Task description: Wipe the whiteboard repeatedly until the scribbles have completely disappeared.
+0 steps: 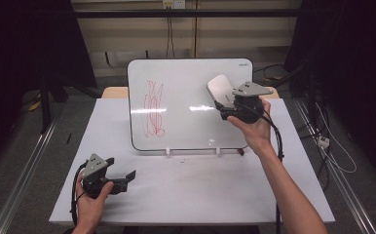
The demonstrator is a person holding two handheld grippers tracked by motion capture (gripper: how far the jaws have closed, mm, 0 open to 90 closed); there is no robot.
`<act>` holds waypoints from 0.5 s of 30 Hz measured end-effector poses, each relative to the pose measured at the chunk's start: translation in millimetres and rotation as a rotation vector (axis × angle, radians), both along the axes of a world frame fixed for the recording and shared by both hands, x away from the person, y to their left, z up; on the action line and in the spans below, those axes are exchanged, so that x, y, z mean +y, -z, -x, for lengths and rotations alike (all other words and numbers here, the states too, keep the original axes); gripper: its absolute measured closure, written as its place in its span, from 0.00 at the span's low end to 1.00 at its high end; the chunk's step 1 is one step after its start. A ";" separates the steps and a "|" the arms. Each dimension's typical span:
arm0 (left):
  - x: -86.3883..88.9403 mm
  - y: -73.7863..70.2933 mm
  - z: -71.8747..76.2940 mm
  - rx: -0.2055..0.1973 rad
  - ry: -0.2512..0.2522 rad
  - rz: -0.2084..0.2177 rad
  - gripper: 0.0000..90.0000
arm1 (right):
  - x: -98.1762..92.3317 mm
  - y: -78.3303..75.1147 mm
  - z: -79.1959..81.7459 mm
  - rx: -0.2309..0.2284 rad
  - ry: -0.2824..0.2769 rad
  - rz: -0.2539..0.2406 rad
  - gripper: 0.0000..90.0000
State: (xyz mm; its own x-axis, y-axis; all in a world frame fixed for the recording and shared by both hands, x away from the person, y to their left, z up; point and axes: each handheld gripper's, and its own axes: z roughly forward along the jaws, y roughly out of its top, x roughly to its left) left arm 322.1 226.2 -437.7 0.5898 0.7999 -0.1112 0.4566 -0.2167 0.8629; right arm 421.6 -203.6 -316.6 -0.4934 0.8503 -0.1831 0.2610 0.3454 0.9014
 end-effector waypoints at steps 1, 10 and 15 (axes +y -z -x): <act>0.1 -0.2 0.0 -0.003 -0.002 0.001 0.06 | 1.9 0.3 -0.3 0.000 -0.004 0.003 0.35; -0.5 -1.1 -0.6 -0.008 0.010 -0.003 0.06 | 28.1 2.9 -0.9 -0.019 -0.042 0.018 0.36; 0.1 -0.4 -1.0 -0.001 0.008 -0.004 0.07 | 38.9 5.6 -1.8 -0.021 -0.058 0.007 0.36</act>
